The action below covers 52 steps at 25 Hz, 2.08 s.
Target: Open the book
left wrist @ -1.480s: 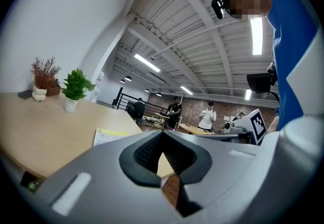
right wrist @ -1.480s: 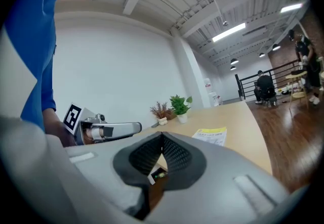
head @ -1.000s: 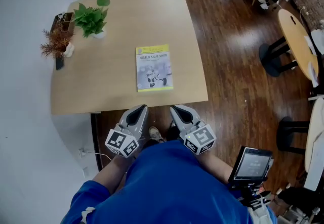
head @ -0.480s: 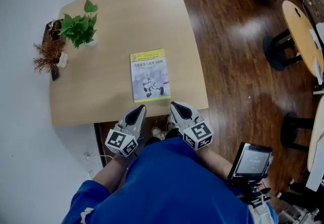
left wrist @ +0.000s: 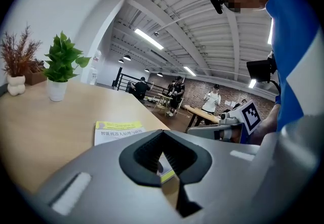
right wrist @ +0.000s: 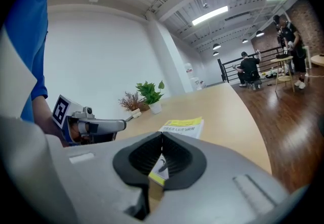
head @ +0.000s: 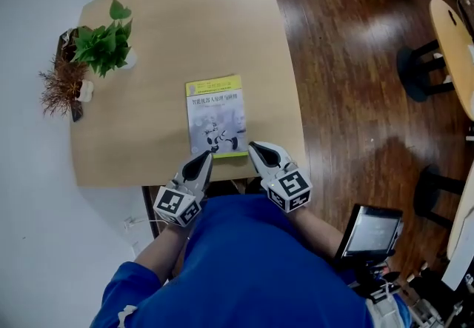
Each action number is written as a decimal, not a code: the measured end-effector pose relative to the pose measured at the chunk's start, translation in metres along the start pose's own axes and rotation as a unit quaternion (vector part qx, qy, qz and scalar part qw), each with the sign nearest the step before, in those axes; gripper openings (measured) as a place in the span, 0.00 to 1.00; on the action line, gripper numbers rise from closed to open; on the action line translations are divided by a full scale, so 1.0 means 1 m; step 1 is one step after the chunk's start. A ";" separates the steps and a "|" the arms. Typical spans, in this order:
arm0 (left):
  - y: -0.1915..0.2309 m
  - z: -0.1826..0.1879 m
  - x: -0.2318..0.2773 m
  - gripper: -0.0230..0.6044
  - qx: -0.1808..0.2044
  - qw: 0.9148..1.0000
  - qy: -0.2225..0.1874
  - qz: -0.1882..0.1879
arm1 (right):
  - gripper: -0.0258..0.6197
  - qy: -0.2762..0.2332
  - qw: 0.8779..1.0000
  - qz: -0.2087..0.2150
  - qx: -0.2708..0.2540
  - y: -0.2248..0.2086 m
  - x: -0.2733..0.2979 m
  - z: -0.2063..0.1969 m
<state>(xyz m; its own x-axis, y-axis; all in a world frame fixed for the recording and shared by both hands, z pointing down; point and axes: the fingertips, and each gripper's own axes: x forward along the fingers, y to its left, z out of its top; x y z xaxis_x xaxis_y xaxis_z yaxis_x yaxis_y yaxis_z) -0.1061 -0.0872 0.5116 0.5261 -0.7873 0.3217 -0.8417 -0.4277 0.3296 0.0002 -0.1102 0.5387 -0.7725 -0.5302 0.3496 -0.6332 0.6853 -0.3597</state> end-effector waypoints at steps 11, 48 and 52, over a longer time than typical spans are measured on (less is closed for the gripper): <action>0.028 -0.010 0.018 0.05 -0.010 0.999 0.041 -0.027 | 0.05 0.054 0.997 -0.025 0.040 -0.027 0.033 -0.030; 0.072 -0.020 0.038 0.05 -0.035 0.996 0.075 -0.035 | 0.15 0.213 0.969 -0.030 0.120 -0.052 0.081 -0.086; 0.074 -0.018 0.039 0.05 -0.034 0.996 0.074 -0.036 | 0.15 0.219 0.967 -0.025 0.130 -0.053 0.082 -0.087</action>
<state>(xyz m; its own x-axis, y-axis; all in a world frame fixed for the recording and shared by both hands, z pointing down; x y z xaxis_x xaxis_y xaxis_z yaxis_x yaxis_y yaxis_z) -0.1458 -0.1417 0.5652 0.6009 -0.6794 0.4211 -0.7937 -0.4451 0.4146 -0.0252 -0.1461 0.6613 -0.6821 -0.2586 0.6840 -0.7040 0.4855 -0.5184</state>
